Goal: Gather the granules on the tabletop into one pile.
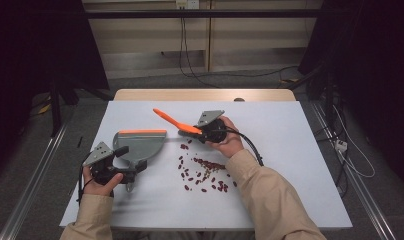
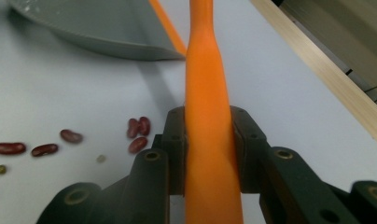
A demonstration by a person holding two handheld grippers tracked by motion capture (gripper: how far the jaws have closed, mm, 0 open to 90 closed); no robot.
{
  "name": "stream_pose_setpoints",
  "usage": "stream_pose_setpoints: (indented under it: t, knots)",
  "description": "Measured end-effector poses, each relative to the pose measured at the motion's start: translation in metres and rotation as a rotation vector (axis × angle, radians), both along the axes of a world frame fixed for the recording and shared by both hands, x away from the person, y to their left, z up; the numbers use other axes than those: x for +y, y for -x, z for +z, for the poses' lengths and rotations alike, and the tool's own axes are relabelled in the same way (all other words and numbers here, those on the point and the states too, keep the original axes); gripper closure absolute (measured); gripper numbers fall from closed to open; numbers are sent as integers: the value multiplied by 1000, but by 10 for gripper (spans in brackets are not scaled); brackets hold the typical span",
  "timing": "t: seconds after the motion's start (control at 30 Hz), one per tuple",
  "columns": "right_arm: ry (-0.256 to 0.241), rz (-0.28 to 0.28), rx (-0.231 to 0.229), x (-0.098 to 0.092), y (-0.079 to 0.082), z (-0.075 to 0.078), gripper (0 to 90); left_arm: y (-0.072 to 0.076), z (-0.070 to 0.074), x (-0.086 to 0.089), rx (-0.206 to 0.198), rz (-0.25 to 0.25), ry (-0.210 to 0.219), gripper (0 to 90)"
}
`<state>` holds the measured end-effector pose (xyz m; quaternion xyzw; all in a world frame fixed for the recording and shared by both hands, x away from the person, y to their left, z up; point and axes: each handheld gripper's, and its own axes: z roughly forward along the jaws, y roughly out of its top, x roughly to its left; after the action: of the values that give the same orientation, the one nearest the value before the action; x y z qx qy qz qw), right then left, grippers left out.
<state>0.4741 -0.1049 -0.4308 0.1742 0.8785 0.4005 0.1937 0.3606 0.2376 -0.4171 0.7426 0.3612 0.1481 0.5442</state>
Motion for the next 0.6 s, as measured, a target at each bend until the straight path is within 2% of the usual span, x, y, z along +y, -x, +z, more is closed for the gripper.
stream_pose_setpoints:
  t: [0.1, 0.43, 0.6]
  knots:
    - [17, 42, 7, 2, 4, 1, 714, 0, 0, 0, 0, 1, -1, 49]
    - [-12, 162, 44, -2, 25, 2, 713, 0, 0, 0, 3, 0, -6, 49]
    - [-21, 193, 59, -6, 36, 2, 712, 0, 0, 0, 2, 2, -4, 50]
